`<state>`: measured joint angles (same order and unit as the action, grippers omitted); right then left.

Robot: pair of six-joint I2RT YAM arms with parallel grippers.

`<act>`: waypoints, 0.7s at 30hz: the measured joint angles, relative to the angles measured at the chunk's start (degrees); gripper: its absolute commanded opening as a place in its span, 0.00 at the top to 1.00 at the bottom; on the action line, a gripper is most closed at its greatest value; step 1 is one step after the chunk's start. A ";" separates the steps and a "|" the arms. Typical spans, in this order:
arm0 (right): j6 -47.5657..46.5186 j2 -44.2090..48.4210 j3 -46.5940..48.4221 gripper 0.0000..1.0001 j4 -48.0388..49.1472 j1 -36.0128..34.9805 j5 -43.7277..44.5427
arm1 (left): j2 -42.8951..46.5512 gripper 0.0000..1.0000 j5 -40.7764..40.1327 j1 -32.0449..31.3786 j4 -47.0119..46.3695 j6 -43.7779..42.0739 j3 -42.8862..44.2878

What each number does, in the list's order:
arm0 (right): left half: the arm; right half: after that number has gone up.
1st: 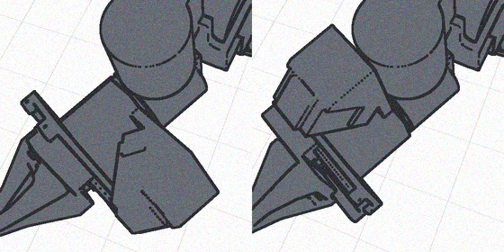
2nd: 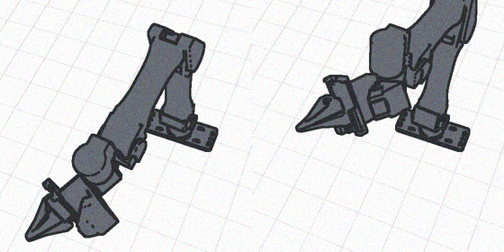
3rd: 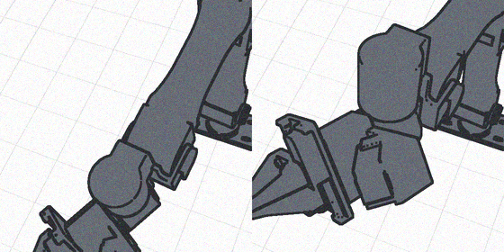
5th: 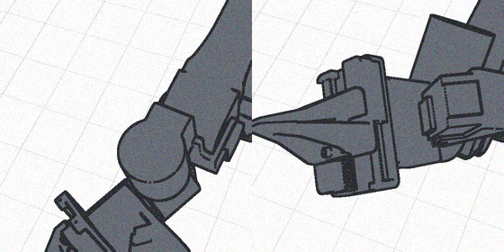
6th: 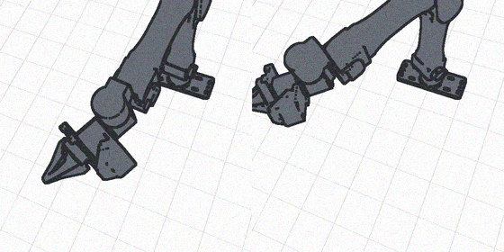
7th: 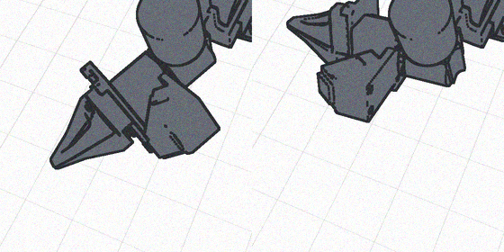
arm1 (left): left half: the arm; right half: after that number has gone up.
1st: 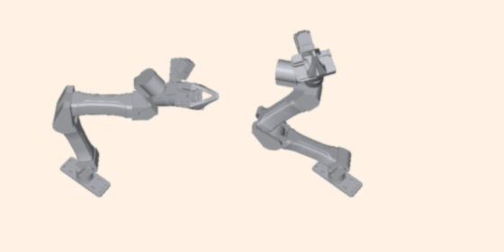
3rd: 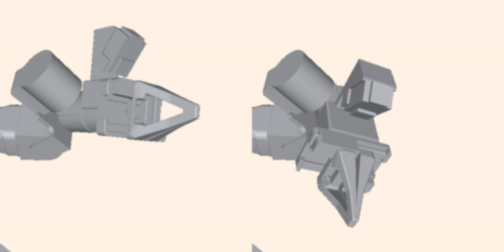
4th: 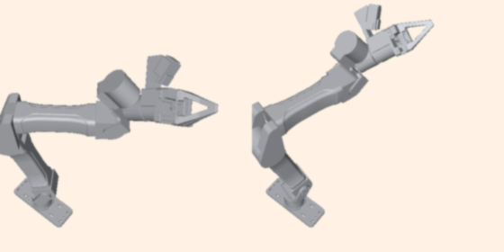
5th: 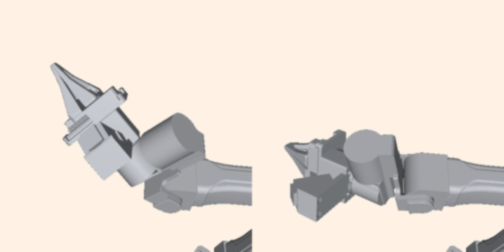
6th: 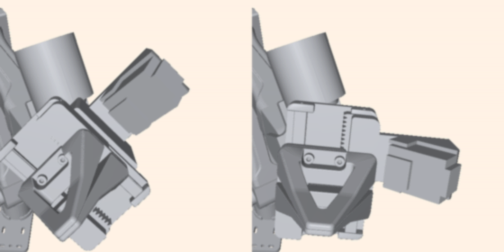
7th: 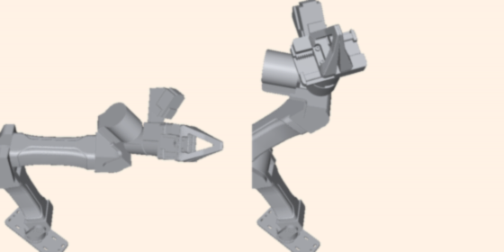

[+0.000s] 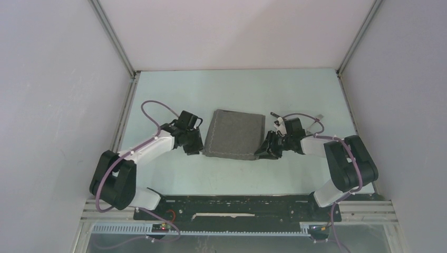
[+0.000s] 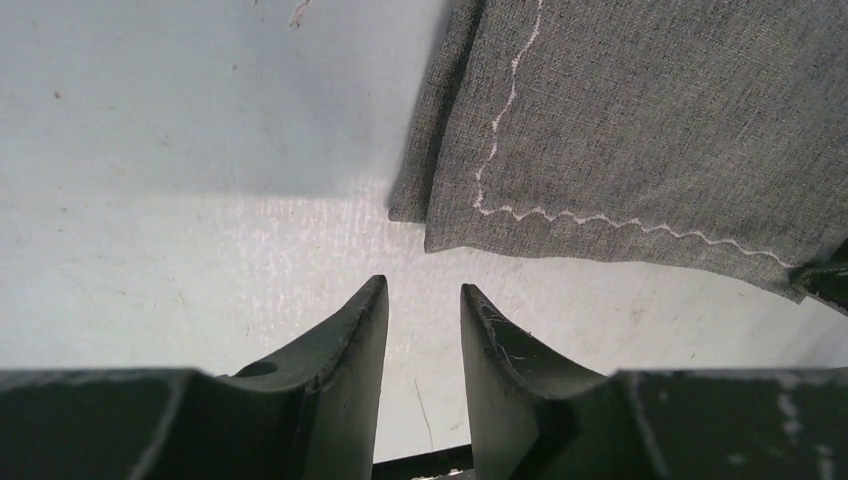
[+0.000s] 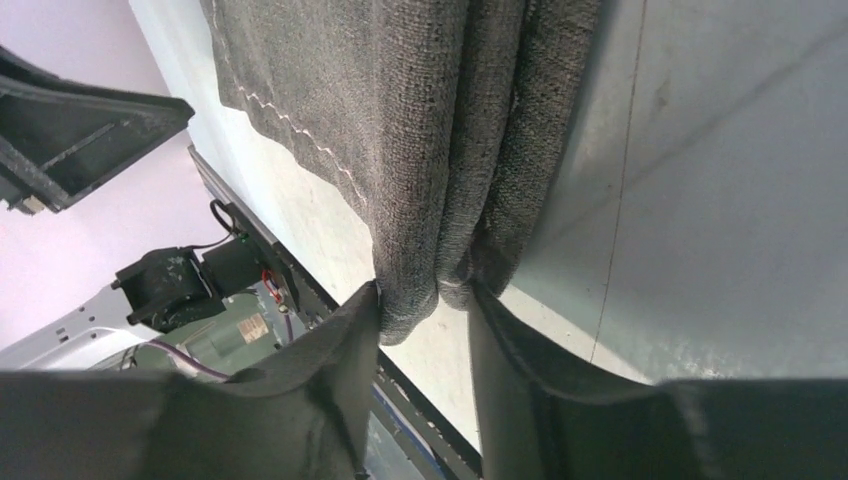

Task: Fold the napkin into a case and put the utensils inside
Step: Smooth out the lower triangle-folded napkin at the center of the board.

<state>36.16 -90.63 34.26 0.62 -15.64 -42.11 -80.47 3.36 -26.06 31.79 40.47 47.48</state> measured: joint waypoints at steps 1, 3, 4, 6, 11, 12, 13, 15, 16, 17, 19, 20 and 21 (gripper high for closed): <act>0.00 -0.15 0.20 0.69 0.00 -0.11 0.24 | 0.44 0.61 -0.17 0.00 0.37 0.00 0.00; 0.09 -0.50 0.35 0.91 -0.07 -0.11 0.61 | 1.27 0.61 -0.24 0.00 0.96 0.00 0.02; 0.04 -0.76 0.37 1.00 -0.11 -0.11 0.72 | 1.79 0.61 -0.28 0.00 1.33 -0.02 0.07; 0.52 -1.01 0.22 1.00 -0.09 0.22 0.68 | 2.86 0.61 -0.48 0.00 2.27 -0.02 0.59; 4.66 0.02 -4.26 0.96 3.13 1.36 -0.66 | 7.78 0.59 -1.81 -0.26 3.13 0.02 1.66; 5.49 0.26 -5.29 0.89 3.69 1.29 -0.85 | 8.90 0.59 -2.32 -0.52 3.17 0.04 1.73; 6.45 0.37 -6.05 0.77 4.17 0.94 -1.20 | 10.05 0.58 -2.97 -1.03 3.26 0.04 1.79; 7.67 0.52 -6.62 0.55 4.79 0.52 -1.84 | 11.19 0.56 -3.91 -2.34 3.54 0.04 2.08; 7.96 0.98 -6.71 0.47 4.87 0.63 -1.99 | 11.41 0.55 -4.48 -3.37 3.61 0.07 2.45; 7.80 1.92 -6.73 0.41 4.66 0.90 -2.08 | 11.39 0.53 -5.11 -4.81 3.91 0.09 3.04; 6.69 4.63 -6.27 0.35 2.80 2.10 -1.70 | 11.08 0.51 -5.57 -7.50 3.91 0.17 4.11; 5.81 6.21 -5.53 0.34 1.09 3.19 -1.51 | 10.56 0.50 -5.79 -9.60 3.74 0.33 5.05; 5.05 7.28 -4.72 0.33 0.09 4.28 -1.40 | 9.70 0.50 -5.77 -11.65 3.13 0.61 6.03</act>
<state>41.21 -83.35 29.54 0.71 -11.35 -43.51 -70.76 -2.42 -37.71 34.92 41.08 53.52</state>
